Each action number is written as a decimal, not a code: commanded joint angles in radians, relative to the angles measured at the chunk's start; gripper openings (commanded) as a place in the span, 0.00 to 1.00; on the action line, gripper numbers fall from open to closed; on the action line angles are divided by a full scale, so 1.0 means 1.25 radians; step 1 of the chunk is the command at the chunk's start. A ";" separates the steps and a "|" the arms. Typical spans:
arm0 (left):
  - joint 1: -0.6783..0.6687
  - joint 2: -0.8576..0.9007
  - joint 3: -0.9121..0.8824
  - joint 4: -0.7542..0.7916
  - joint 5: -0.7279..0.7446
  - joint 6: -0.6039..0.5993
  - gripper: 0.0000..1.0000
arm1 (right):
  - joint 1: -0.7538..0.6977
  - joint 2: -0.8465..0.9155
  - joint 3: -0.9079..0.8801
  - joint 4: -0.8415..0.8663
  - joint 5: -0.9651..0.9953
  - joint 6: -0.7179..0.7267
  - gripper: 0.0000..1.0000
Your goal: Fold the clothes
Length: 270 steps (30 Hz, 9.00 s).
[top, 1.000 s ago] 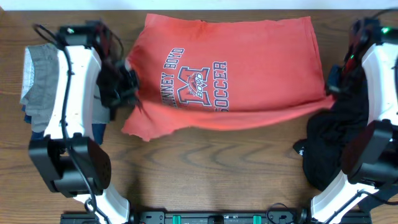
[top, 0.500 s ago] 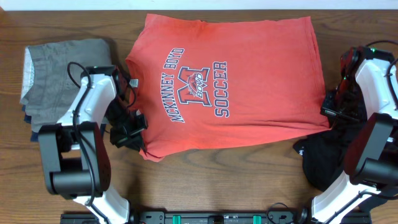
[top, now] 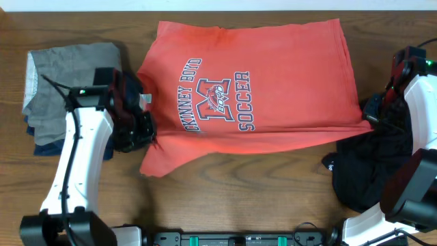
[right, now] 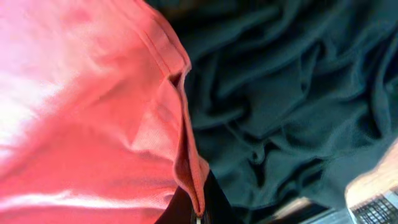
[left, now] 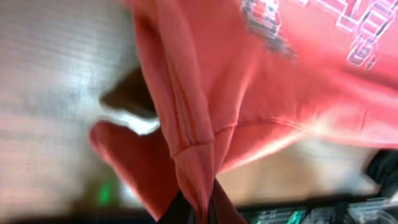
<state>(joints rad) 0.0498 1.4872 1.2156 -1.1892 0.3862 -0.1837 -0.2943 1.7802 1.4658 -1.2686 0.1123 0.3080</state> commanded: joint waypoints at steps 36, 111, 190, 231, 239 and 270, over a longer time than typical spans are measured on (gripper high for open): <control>0.030 0.206 -0.002 0.548 -0.010 -0.151 0.07 | 0.050 0.073 -0.049 0.470 -0.100 -0.022 0.01; -0.001 0.206 -0.130 0.585 -0.010 -0.142 0.22 | -0.078 0.085 -0.151 0.370 -0.105 -0.063 0.05; -0.001 0.206 -0.190 0.570 -0.057 -0.141 0.46 | -0.127 0.084 -0.332 0.401 0.007 0.101 0.01; -0.344 0.193 -0.190 0.681 -0.205 0.074 0.84 | -0.130 0.019 -0.196 0.272 -0.353 -0.078 0.33; -0.352 0.218 -0.190 0.708 -0.223 0.078 0.52 | -0.130 0.019 -0.196 0.268 -0.353 -0.078 0.32; -0.390 0.242 -0.194 0.670 -0.271 0.078 0.30 | -0.130 0.019 -0.196 0.270 -0.344 -0.078 0.32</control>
<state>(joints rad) -0.4347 1.7733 0.9611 -0.3538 0.0994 -0.0963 -0.4618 1.8248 1.2034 -0.9306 -0.3180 0.2256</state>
